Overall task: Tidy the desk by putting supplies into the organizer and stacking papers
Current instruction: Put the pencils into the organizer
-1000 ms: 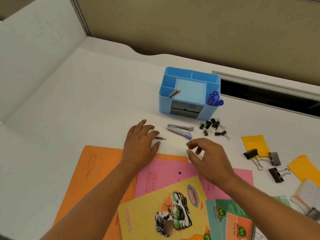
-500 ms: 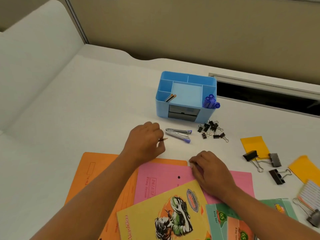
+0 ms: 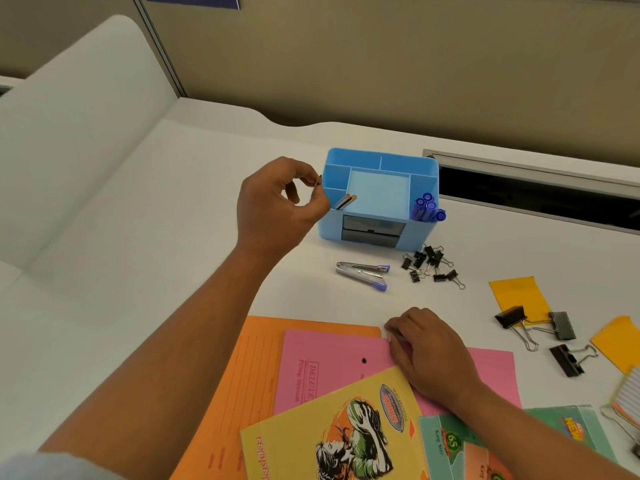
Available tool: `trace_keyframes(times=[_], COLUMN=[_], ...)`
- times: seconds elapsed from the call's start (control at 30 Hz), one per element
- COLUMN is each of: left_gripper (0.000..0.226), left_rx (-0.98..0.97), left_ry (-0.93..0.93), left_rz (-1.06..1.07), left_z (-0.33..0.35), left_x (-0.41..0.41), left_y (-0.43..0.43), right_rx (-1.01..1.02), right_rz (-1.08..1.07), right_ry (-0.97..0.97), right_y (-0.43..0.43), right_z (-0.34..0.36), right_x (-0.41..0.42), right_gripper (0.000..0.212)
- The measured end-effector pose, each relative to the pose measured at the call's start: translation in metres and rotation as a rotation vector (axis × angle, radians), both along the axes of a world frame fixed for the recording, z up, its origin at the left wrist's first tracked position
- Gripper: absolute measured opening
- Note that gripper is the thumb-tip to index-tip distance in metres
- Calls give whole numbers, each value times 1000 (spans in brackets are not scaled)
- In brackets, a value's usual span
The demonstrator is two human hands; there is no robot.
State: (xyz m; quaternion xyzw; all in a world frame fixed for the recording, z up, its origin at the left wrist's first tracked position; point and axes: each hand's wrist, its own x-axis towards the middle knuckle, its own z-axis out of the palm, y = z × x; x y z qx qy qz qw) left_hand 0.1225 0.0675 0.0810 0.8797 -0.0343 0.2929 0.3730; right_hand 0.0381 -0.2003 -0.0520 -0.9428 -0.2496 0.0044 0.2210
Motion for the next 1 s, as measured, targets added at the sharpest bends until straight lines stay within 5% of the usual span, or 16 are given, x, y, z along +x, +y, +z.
trace_keyframes(times=[0.3, 0.6, 1.0], left_gripper=[23, 17, 25], left_rx=[72, 44, 308], left_ry=[113, -173, 297], left_rz=[18, 57, 77], left_z=[-24, 6, -36], left_x=[8, 10, 17], left_y=[-4, -3, -5], right_rx=[-14, -18, -14], right_rz=[-10, -10, -18], right_ry=[-5, -2, -11], right_y=[0, 0, 0], right_z=[-2, -2, -2], right_x=[0, 0, -1], right_gripper=[27, 28, 28])
